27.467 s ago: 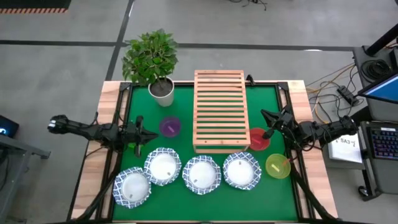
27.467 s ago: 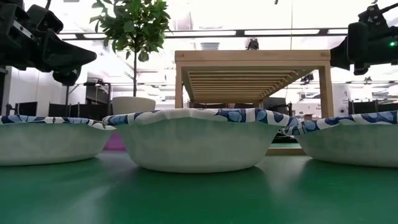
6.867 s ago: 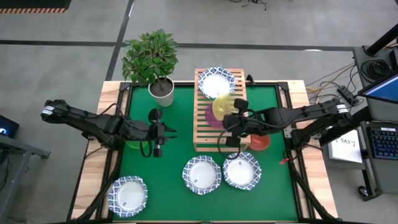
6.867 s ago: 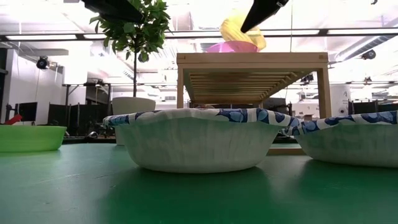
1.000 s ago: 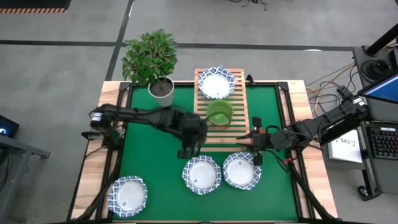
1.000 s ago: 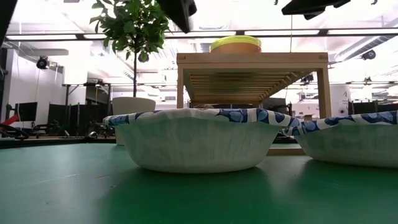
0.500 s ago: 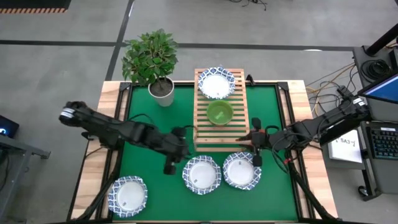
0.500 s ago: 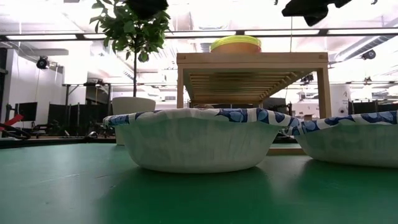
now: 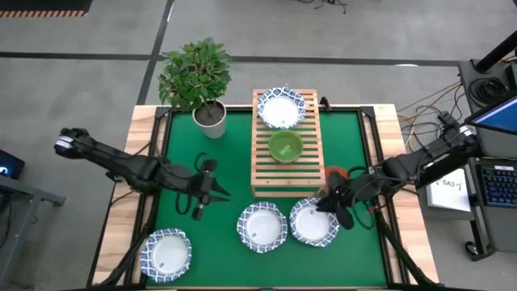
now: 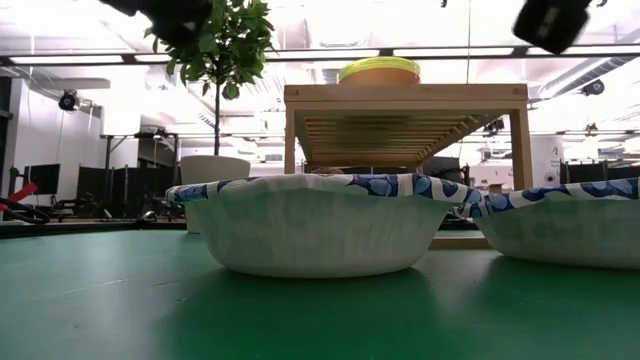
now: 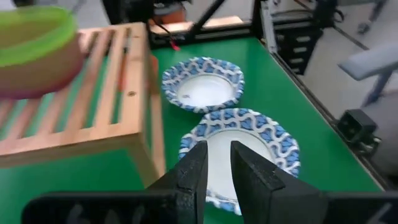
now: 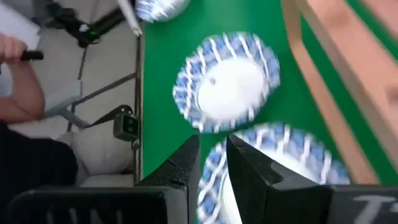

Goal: Place and stack bowls onto a shelf
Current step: Stack the white patterned bowl on top of the other white patterned bowl on the shelf

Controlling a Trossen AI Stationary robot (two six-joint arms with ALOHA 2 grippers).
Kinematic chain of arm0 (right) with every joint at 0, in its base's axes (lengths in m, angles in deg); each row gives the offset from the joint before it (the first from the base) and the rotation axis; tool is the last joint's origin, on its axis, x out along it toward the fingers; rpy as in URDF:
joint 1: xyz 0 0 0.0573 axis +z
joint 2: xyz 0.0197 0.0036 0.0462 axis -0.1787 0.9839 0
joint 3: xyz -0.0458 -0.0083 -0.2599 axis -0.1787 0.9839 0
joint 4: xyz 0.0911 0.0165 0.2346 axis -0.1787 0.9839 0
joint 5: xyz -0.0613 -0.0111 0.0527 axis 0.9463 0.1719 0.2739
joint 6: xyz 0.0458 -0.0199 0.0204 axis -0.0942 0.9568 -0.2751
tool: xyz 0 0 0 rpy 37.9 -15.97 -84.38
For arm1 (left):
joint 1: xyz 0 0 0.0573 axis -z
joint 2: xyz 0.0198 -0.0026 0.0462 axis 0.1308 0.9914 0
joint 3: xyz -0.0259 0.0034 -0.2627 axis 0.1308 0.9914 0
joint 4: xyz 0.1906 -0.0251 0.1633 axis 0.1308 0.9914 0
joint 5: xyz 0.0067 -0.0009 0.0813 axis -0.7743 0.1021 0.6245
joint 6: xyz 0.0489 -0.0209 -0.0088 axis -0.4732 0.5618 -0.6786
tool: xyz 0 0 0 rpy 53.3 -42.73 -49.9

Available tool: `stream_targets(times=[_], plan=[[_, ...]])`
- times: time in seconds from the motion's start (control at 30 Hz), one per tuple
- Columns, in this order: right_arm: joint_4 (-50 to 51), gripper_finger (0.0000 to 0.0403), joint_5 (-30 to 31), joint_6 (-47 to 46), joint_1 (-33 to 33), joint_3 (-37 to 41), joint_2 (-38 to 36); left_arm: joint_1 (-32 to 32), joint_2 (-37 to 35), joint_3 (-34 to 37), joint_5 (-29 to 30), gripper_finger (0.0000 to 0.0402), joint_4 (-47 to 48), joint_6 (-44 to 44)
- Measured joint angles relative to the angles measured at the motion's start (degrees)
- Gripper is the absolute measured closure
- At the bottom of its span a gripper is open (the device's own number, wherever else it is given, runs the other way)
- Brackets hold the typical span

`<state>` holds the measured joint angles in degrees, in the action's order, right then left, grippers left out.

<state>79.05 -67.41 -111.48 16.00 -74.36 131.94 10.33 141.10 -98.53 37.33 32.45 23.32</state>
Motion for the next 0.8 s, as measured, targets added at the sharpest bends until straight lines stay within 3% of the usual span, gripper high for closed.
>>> stream_targets(times=[0.2,0.3,0.5,0.8], plan=[[14.0,0.0332,-0.2,-26.1,0.0,-2.2,2.1,0.0,-5.5,3.2,4.7,0.0349,-0.7,0.0],[21.7,0.0332,-1.3,-34.0,0.0,-2.0,4.1,0.0,-6.7,4.3,4.9,0.0349,-1.3,0.1],[30.7,0.0315,-8.1,-39.7,0.0,-0.8,9.6,0.0,-7.2,5.4,4.9,0.0349,-1.6,0.2],[30.3,0.0235,-7.5,-38.1,-0.1,-0.2,19.5,0.0,-7.6,2.6,4.9,0.0349,1.3,-0.8]])
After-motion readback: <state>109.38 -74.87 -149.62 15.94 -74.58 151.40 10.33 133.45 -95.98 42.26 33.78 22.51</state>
